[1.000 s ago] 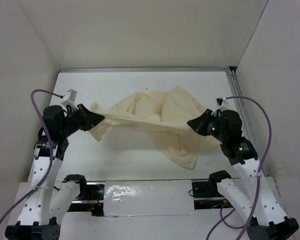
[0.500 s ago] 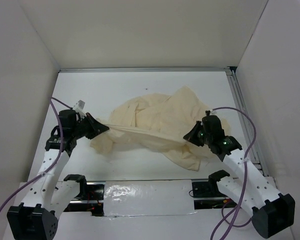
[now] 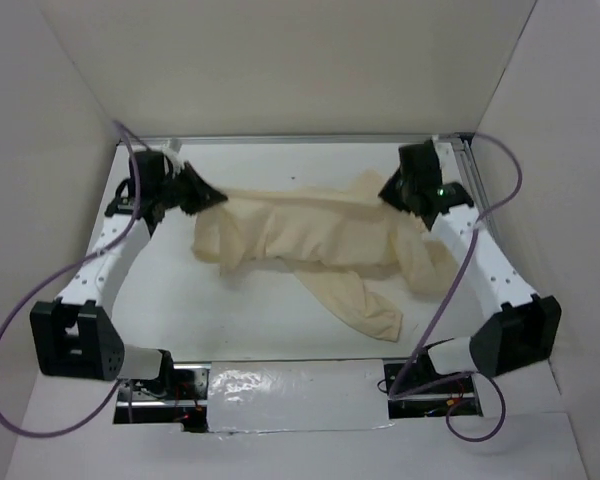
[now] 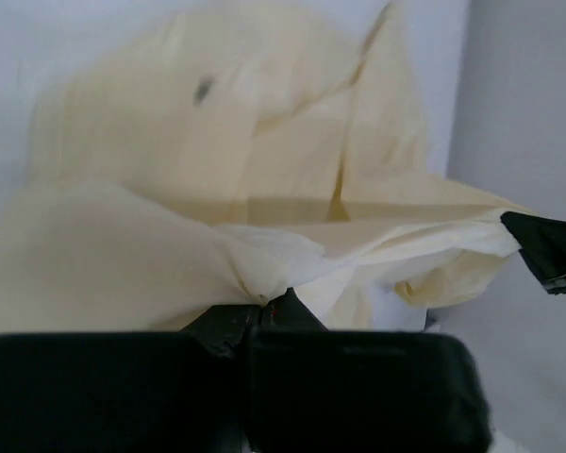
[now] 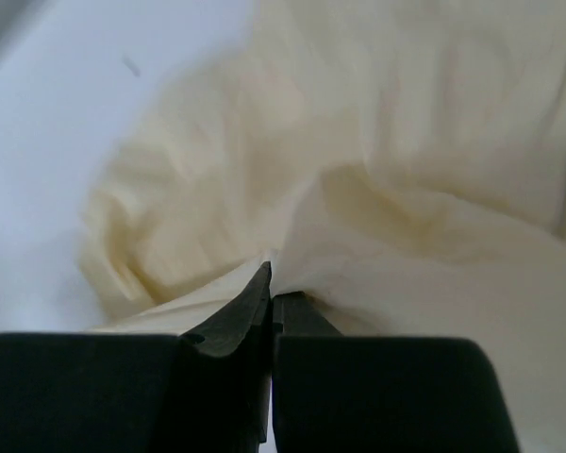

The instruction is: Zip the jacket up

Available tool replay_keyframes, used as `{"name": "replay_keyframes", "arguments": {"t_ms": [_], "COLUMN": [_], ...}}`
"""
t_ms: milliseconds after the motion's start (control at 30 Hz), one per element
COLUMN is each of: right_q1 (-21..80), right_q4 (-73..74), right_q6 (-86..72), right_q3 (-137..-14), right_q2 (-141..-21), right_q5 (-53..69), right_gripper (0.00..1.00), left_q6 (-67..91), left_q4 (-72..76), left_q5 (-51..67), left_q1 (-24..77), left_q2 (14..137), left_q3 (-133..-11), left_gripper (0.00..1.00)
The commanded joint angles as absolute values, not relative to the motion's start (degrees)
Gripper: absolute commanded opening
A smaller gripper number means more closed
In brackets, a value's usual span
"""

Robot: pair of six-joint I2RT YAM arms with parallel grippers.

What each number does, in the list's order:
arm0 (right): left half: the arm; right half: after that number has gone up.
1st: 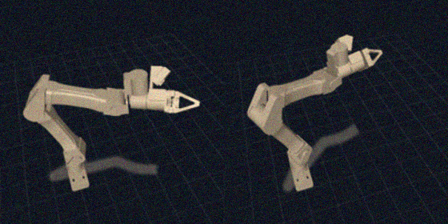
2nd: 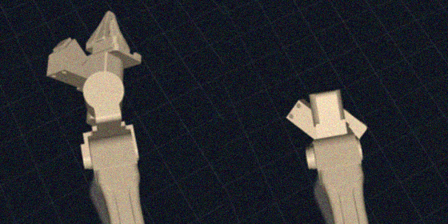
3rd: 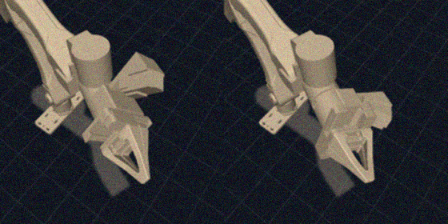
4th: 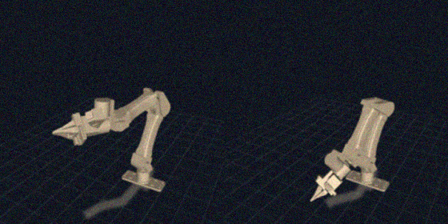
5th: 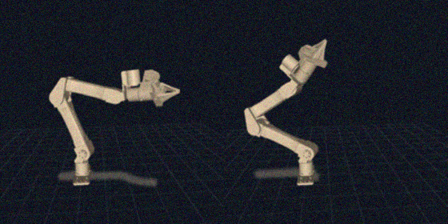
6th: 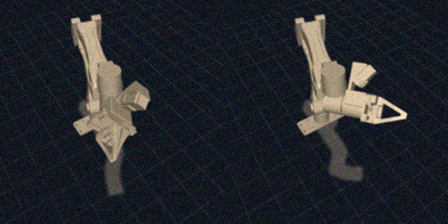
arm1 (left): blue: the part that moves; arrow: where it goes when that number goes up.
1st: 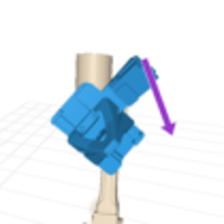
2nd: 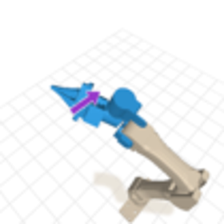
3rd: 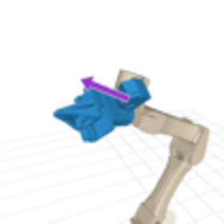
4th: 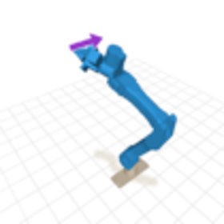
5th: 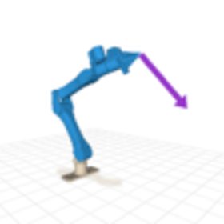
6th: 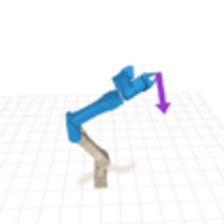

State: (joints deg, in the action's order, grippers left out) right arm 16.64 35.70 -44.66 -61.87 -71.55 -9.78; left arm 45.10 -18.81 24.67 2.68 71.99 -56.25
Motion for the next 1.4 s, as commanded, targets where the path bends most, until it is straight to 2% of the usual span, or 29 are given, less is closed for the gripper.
{"name": "replay_keyframes", "arguments": {"t_ms": [0, 33, 67, 100, 133, 200, 233, 267, 300, 333, 400, 533, 633, 733, 767, 800, 833, 900, 933, 967, 1000, 1033, 1100, 1200, 1333, 1367], "right_q1": [10.48, 9.68, 8.80, 7.05, 6.42, 6.06, 5.89, 6.06, 5.54, 5.19, 5.01, 4.83, 4.13, 4.13, 4.91, 5.53, 6.41, 7.99, 8.78, 11.75, 11.78, 13.78, 15.72, 20.29, 26.62, 28.81], "right_q4": [37.43, 38.22, 39.10, 42.16, 42.88, 35.22, 30.02, 23.97, 8.85, 1.74, -0.63, 7.02, 12.11, 14.85, 14.77, 14.33, 15.02, 14.07, 13.37, 11.10, 11.07, 13.34, 16.42, 22.22, 26.54, 27.33], "right_q6": [-35.52, -33.77, -31.49, -28.42, -26.13, -22.70, -22.33, -22.50, -22.94, -23.46, -23.91, -20.84, -22.57, -21.36, -21.01, -20.83, -21.79, -23.28, -24.68, -27.39, -27.42, -29.86, -32.59, -37.34, -43.94, -46.64], "right_q3": [-93.10, -102.30, -111.61, -134.85, -148.49, -168.22, -165.96, -150.54, -141.51, -129.06, -130.41, -142.45, -141.43, -125.83, -114.11, -107.90, -96.36, -84.78, -73.59, -63.99, -60.42, -57.94, -51.37, -43.18, -34.12, -31.23], "right_q2": [-83.08, -86.45, -90.49, -99.75, -104.45, -110.02, -107.86, -99.14, -94.01, -89.87, -87.19, -92.28, -91.85, -85.10, -80.55, -77.90, -73.17, -67.88, -62.46, -57.62, -55.39, -53.81, -49.60, -45.72, -42.90, -42.37], "right_q5": [-22.14, -22.41, -22.06, -21.54, -18.49, -17.15, -16.09, -16.00, -14.08, -9.10, -7.92, -2.38, -1.85, 3.51, 3.69, 3.60, 2.82, 1.51, 0.71, 0.27, 0.26, 0.18, -3.42, -5.18, -5.02, -4.66], "right_gripper": [0.00, 0.00, 0.00, 0.00, 0.00, 0.00, 0.00, 0.00, 0.00, 0.00, 0.00, 0.00, 0.00, 0.00, 0.00, 0.00, 0.00, 0.00, 0.00, 0.00, 0.00, 0.00, 0.00, 0.00, 0.00, 0.04], "left_q6": [39.30, 37.63, 37.53, 38.14, 40.32, 43.05, 46.02, 48.06, 51.12, 51.94, 51.16, 48.52, 46.51, 41.50, 39.74, 35.55, 33.42, 31.56, 31.55, 31.99, 31.99, 34.43, 34.72, 41.82, 51.21, 52.98], "left_q4": [-10.09, -10.98, -11.25, -12.82, -14.40, -16.69, -14.26, -10.50, -2.89, -0.55, 5.60, 4.12, 0.82, 2.18, 1.76, 0.63, -2.17, -1.59, -2.02, -3.33, -3.77, -4.21, -4.57, -10.26, -23.00, -27.90], "left_q5": [27.32, 29.42, 31.44, 34.16, 41.24, 46.73, 52.67, 54.21, 54.84, 55.89, 55.55, 53.87, 54.67, 56.94, 56.00, 54.42, 49.27, 47.39, 45.72, 43.01, 42.98, 42.20, 43.33, 35.97, 27.17, 26.11], "left_q1": [1.23, 0.71, 0.18, -2.78, -3.94, -6.49, -6.94, -7.29, -8.08, -8.52, -9.22, -10.72, -11.25, -10.64, -9.33, -8.36, -6.61, -5.02, -3.62, -2.04, -1.06, -0.53, 3.58, 7.37, 9.40, 9.67], "left_q2": [82.64, 86.18, 92.49, 95.51, 99.45, 108.43, 110.37, 109.78, 108.56, 105.76, 103.81, 101.69, 100.46, 91.90, 88.89, 86.33, 79.78, 73.16, 66.95, 61.58, 58.65, 56.71, 50.23, 43.87, 38.59, 36.50], "left_q3": [-79.04, -92.07, -98.63, -105.57, -121.22, -136.16, -144.32, -145.01, -142.15, -140.73, -138.17, -137.21, -135.97, -121.87, -111.72, -106.49, -95.39, -83.56, -78.28, -64.39, -64.25, -55.89, -48.55, -37.48, -34.11, -33.67], "left_gripper": [0.00, 0.00, 0.00, 0.00, 0.00, 0.00, 0.00, 0.00, 0.00, 0.00, 0.00, 0.00, 0.00, 0.00, 0.00, 0.00, 0.00, 0.00, 0.00, 0.00, 0.00, 0.00, 0.00, 0.00, 0.00, 0.00]}}
